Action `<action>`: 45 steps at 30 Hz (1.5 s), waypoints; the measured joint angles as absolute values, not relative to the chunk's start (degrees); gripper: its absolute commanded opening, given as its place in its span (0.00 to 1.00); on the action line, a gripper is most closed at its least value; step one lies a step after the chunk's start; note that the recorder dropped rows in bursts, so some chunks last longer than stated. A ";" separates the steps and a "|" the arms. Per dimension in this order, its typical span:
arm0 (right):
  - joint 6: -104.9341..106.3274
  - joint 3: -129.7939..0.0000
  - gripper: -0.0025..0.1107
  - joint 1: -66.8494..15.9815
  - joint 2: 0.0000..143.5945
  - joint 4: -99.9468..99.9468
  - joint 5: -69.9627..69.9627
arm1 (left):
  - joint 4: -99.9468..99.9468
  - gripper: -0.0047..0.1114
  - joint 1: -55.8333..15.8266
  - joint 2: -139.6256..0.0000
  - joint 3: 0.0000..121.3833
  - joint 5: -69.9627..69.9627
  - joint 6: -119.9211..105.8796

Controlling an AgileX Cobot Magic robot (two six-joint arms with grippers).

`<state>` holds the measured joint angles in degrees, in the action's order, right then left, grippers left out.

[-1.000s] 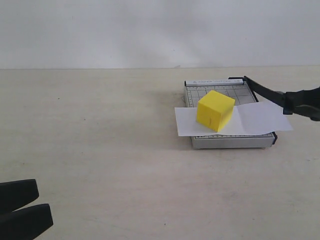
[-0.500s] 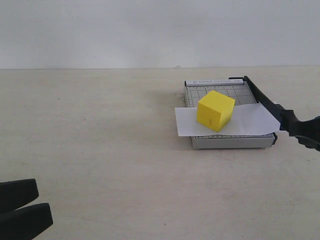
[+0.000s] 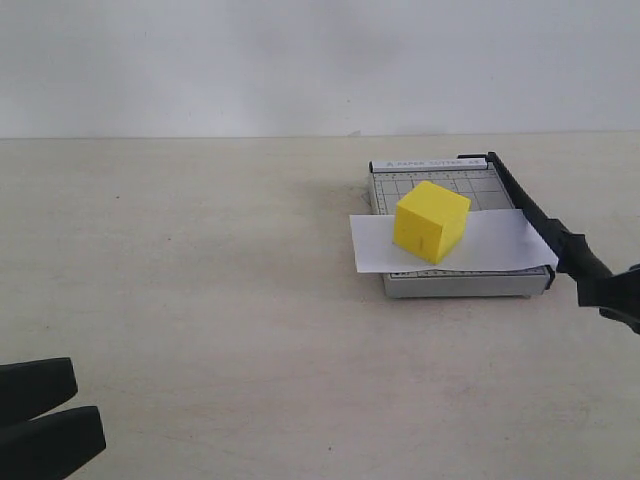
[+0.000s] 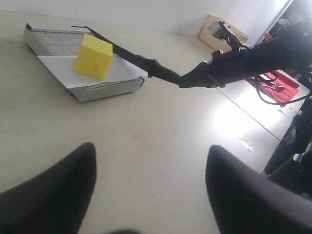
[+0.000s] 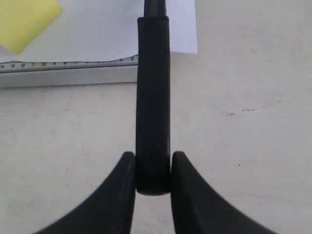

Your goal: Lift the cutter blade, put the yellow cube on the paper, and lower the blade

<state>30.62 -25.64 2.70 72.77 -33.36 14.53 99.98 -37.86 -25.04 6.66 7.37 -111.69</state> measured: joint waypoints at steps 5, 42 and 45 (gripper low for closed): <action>30.77 -25.64 0.02 2.70 72.77 -33.47 15.04 | 99.98 0.57 -37.86 -25.04 6.66 7.37 -111.69; 32.72 -31.57 0.49 3.28 72.87 -34.36 29.08 | 99.98 0.57 -37.86 -25.04 6.66 6.94 -111.69; 32.72 -31.66 0.42 3.28 72.87 -34.36 29.08 | 99.98 0.57 -37.86 -25.04 6.66 6.94 -111.69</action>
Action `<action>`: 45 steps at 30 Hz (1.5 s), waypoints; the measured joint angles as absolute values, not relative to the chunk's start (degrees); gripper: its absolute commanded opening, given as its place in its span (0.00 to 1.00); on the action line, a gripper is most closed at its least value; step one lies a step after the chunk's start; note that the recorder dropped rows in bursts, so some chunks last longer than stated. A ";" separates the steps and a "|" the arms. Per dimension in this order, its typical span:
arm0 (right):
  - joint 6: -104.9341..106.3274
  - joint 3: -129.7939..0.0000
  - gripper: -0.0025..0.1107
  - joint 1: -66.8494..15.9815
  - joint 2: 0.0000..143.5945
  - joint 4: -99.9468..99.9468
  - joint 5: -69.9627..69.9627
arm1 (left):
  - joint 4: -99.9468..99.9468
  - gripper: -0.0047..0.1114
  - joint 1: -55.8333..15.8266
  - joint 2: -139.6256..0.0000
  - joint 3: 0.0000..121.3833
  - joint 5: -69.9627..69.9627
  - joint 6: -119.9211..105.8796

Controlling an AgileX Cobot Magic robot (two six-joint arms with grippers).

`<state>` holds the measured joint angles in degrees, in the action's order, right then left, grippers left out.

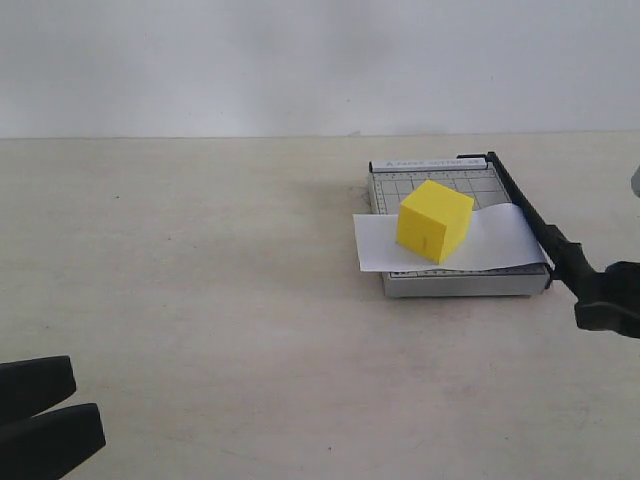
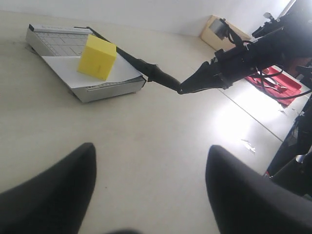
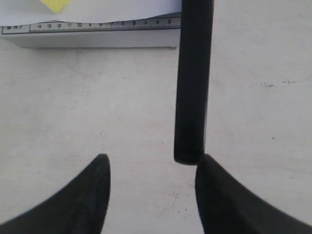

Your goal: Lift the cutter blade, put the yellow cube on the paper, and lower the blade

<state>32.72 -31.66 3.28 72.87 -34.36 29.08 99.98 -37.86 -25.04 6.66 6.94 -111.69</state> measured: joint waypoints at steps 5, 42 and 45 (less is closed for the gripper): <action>33.04 -31.70 0.45 3.28 72.87 -34.48 27.54 | 99.98 0.57 -37.86 -25.04 6.66 6.94 -111.69; 48.67 -31.82 0.55 3.28 83.76 -48.28 17.54 | 99.98 0.57 -37.86 -25.04 6.66 6.84 -111.69; 49.46 -31.82 0.40 3.28 84.13 -48.75 17.19 | 99.98 0.57 -37.86 -25.04 6.66 6.36 -111.69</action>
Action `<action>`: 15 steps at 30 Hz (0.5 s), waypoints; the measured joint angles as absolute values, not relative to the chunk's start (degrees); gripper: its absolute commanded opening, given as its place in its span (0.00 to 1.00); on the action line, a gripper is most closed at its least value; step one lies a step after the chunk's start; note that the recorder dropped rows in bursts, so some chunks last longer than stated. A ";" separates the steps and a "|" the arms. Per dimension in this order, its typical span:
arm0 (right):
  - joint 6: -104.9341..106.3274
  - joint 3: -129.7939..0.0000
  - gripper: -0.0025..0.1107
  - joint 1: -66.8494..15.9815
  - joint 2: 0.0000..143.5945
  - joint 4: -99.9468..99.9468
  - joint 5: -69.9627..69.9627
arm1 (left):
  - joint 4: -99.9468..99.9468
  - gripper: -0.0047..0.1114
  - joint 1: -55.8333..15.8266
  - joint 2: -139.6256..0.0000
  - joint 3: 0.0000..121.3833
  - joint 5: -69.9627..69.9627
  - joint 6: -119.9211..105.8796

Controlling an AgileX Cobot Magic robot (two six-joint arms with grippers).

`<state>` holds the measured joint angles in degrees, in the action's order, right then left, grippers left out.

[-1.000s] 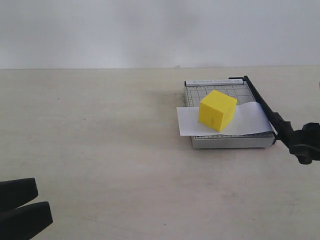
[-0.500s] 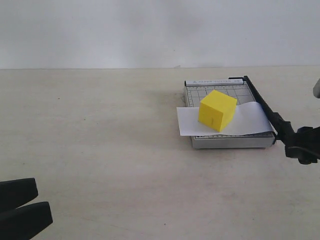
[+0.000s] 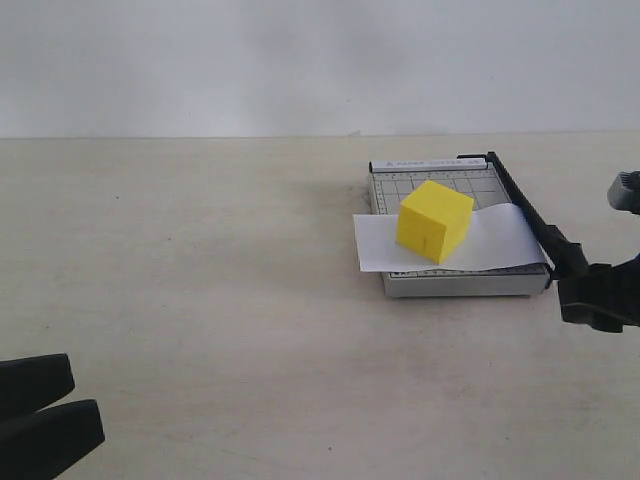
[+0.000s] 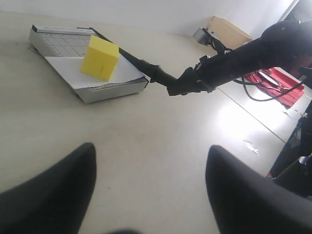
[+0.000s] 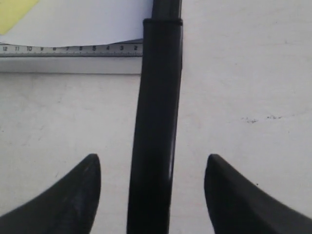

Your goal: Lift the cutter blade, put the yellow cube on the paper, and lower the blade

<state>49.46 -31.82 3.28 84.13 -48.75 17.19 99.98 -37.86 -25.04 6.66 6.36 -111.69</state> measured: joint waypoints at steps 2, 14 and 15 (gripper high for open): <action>49.83 -31.82 0.10 3.28 84.18 -48.89 17.08 | 99.98 0.57 -37.86 -25.04 6.66 6.36 -111.69; 48.67 -36.76 0.03 4.17 84.97 -45.54 24.51 | 99.98 0.57 -37.86 -25.04 6.66 6.26 -111.69; 48.45 -37.52 0.03 4.29 85.13 -44.54 25.81 | 99.98 0.57 -37.86 -25.04 6.66 6.26 -111.69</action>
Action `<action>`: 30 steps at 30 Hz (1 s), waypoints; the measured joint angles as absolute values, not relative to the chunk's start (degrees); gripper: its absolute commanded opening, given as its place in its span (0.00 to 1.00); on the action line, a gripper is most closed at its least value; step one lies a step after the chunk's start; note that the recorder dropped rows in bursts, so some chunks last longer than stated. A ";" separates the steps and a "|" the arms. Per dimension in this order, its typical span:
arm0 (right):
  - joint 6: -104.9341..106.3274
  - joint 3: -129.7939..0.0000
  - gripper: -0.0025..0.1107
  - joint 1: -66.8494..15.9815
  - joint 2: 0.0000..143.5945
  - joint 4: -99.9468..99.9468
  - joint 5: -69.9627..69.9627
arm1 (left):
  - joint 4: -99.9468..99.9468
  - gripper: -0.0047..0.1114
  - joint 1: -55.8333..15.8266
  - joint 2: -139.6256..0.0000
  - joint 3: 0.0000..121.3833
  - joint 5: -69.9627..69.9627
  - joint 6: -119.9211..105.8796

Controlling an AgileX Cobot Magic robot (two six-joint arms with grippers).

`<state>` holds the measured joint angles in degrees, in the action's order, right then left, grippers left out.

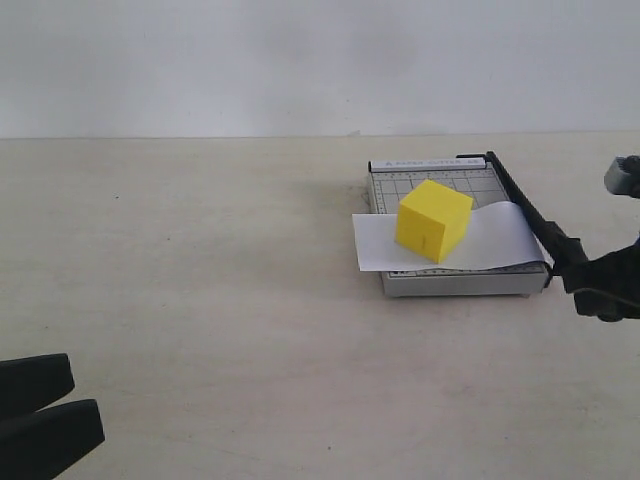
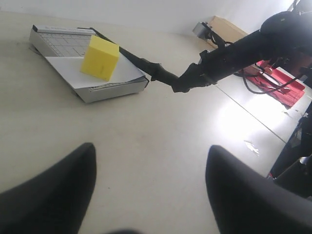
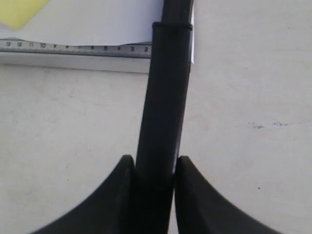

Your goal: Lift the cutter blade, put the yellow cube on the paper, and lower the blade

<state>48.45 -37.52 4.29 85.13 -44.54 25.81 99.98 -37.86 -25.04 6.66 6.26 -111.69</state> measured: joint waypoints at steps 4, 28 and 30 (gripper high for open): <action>47.35 -39.79 0.02 4.52 84.05 -41.38 29.02 | 99.98 0.57 -37.86 -25.04 6.66 6.26 -111.69; 41.04 -41.04 0.02 4.16 75.34 -38.81 27.68 | 99.98 0.57 -37.86 -25.04 6.66 6.15 -111.69; 41.04 -39.94 0.02 4.06 74.96 -39.46 26.13 | 99.98 0.57 -37.86 -25.04 6.66 6.15 -111.69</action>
<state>41.04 -39.94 4.06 74.96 -39.46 26.13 99.98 -37.86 -25.04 6.66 6.15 -111.69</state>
